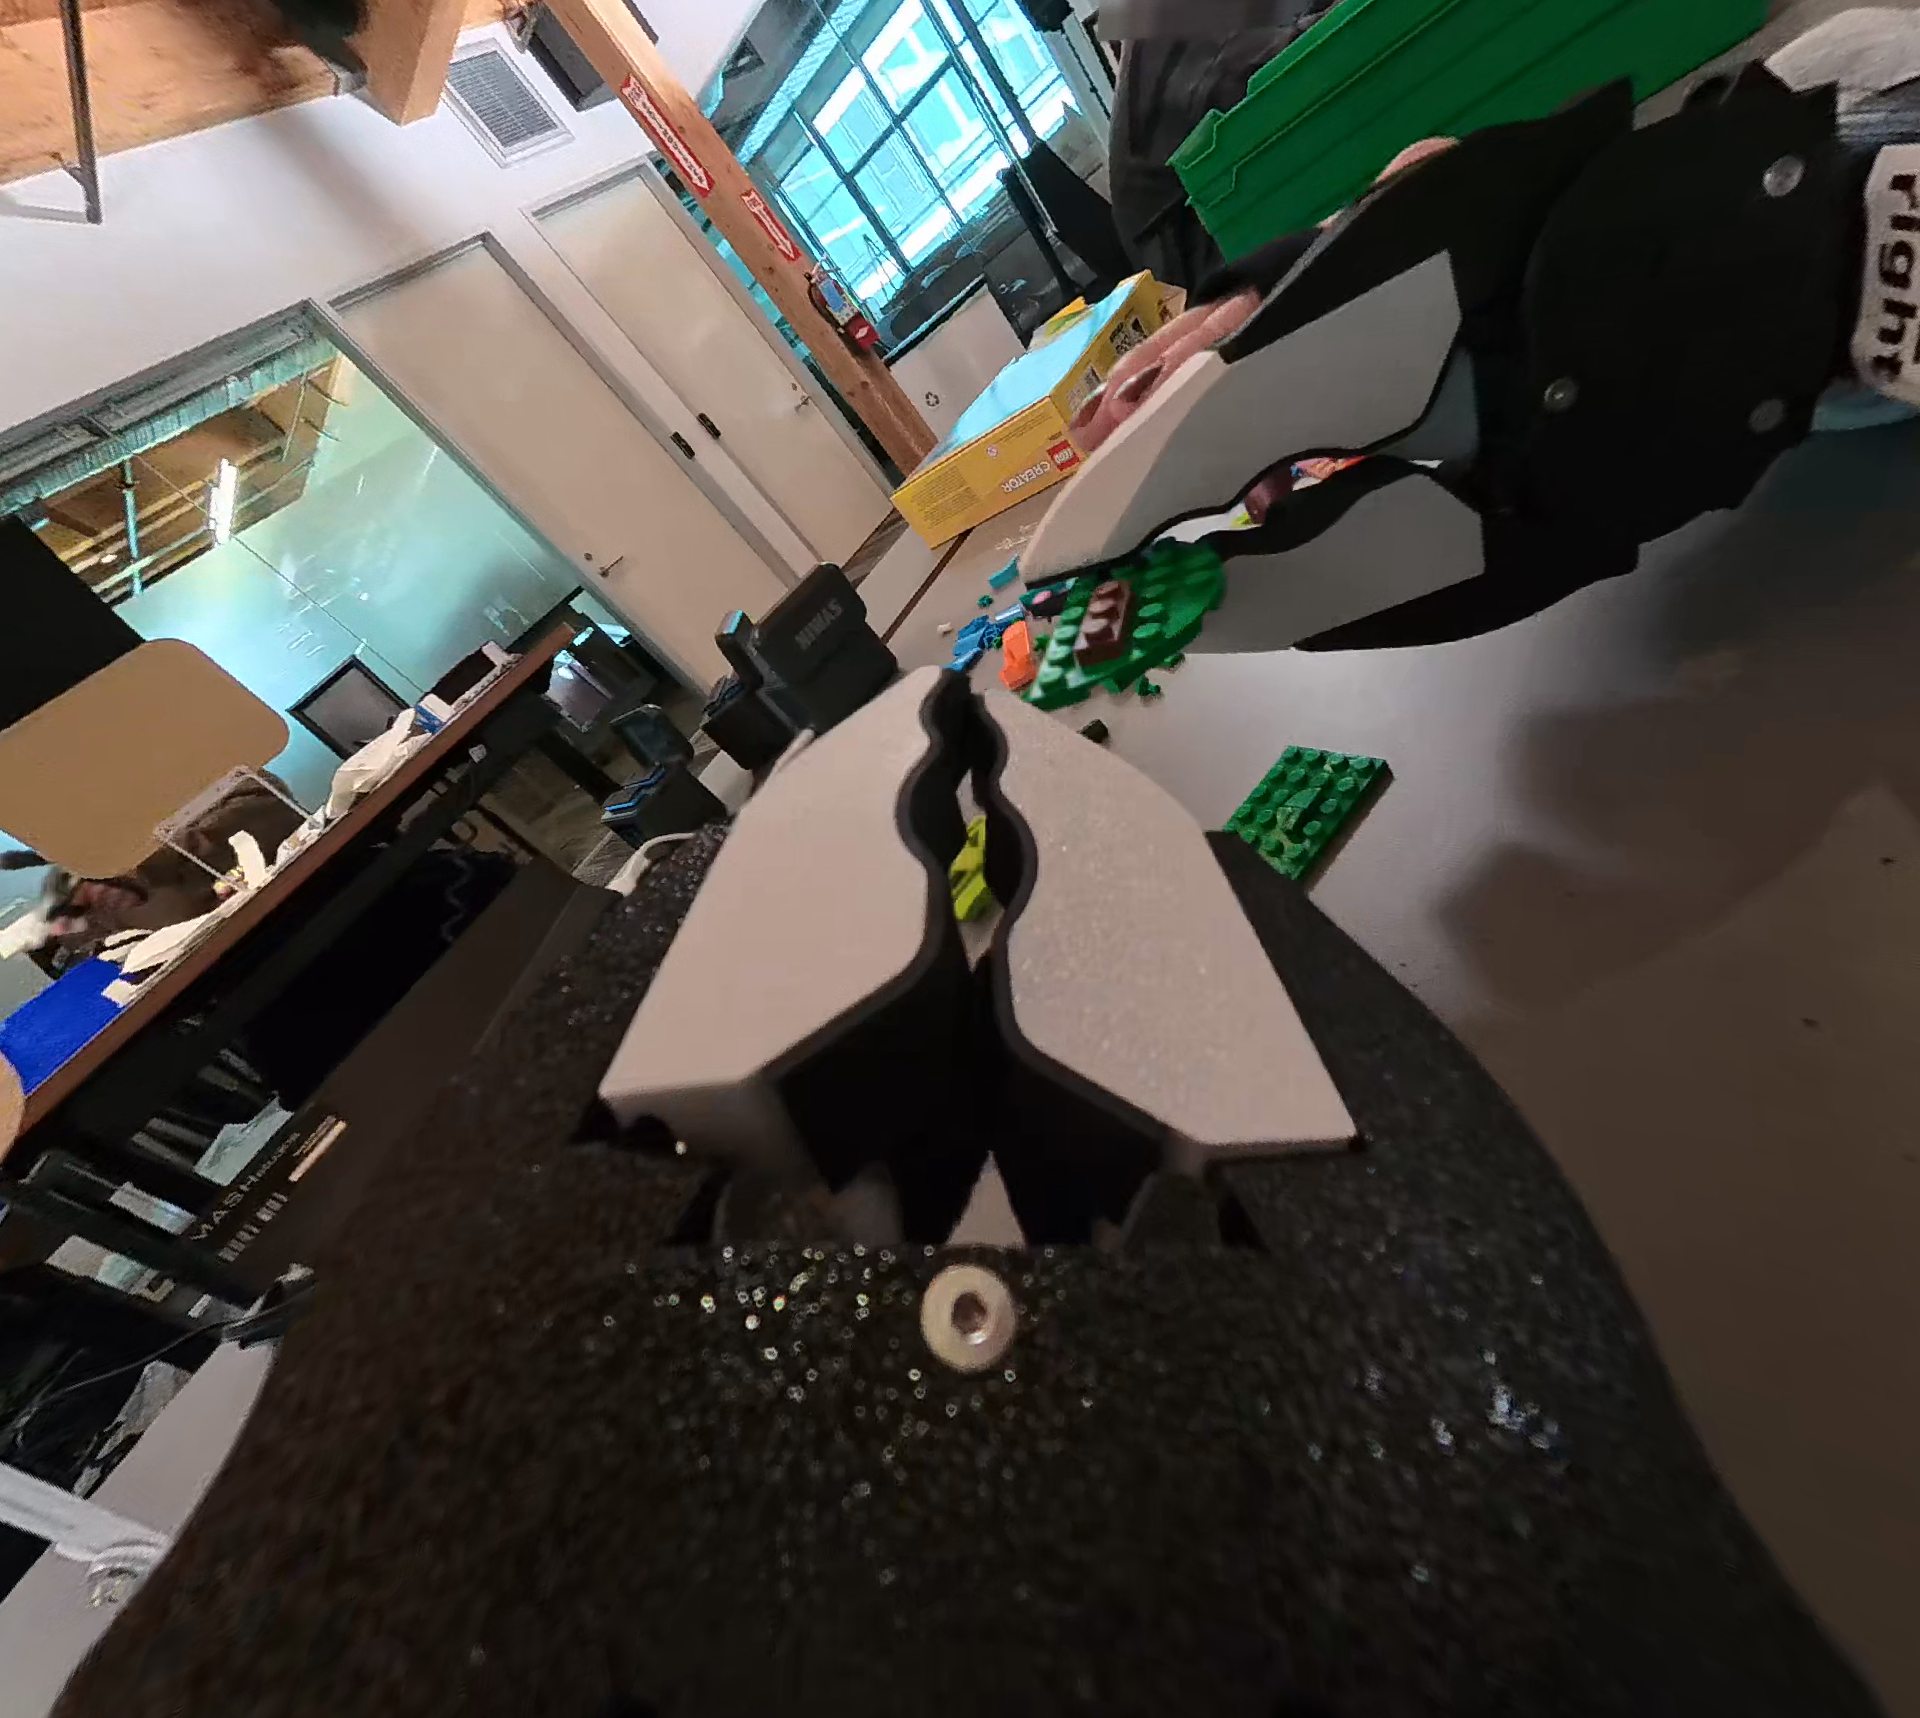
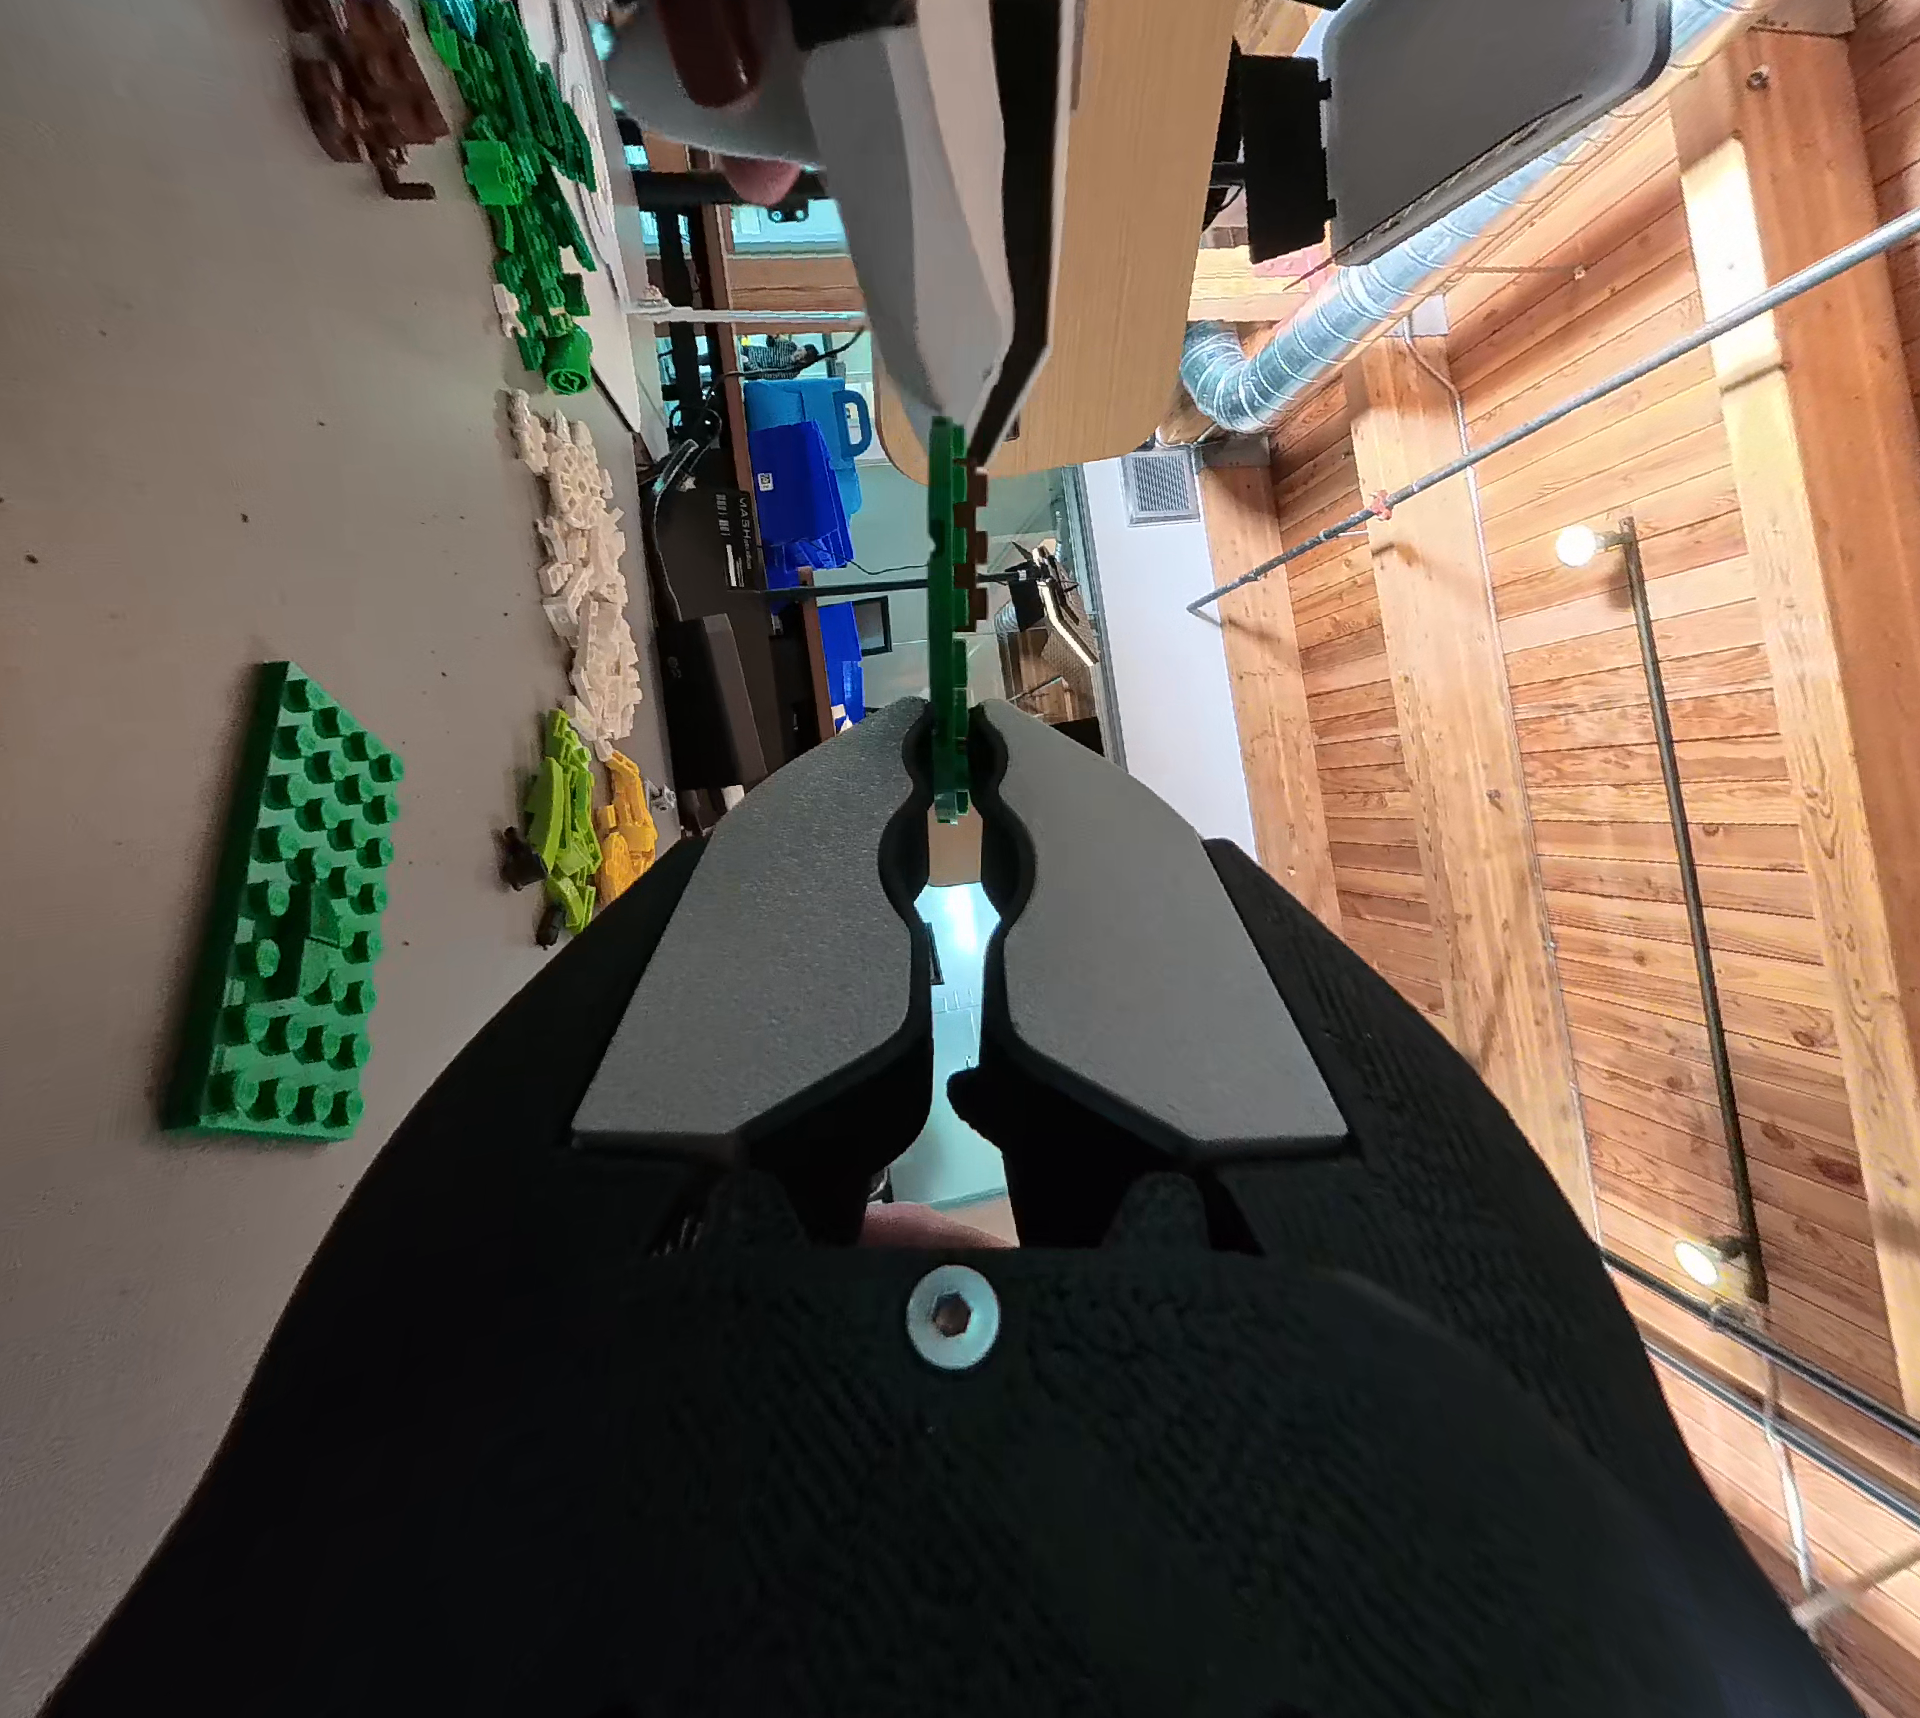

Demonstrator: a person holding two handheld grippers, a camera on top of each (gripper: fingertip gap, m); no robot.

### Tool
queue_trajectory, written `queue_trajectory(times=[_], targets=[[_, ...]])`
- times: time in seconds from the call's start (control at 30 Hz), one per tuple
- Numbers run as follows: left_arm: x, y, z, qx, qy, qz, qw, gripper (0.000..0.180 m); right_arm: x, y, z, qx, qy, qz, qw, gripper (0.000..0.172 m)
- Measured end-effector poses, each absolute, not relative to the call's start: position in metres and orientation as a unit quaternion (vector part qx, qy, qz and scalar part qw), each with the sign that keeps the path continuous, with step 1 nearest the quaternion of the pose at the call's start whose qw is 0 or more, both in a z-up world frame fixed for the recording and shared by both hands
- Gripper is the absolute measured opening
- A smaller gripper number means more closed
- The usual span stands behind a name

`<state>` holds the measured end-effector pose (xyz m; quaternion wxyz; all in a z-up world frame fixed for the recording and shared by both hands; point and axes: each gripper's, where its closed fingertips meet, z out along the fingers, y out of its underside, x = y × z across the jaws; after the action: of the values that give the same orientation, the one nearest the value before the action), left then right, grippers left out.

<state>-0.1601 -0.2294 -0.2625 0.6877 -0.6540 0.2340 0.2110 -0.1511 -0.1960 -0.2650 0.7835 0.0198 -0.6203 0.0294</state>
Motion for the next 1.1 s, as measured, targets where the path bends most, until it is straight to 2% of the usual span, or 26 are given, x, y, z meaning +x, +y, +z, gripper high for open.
queue_trajectory(times=[1.1], targets=[[-0.142,-0.229,-0.262,-0.655,0.28,0.195,0.674,0.0,-0.152,-0.196,-0.269,0.021,-0.626,0.031,0.779,0.003]])
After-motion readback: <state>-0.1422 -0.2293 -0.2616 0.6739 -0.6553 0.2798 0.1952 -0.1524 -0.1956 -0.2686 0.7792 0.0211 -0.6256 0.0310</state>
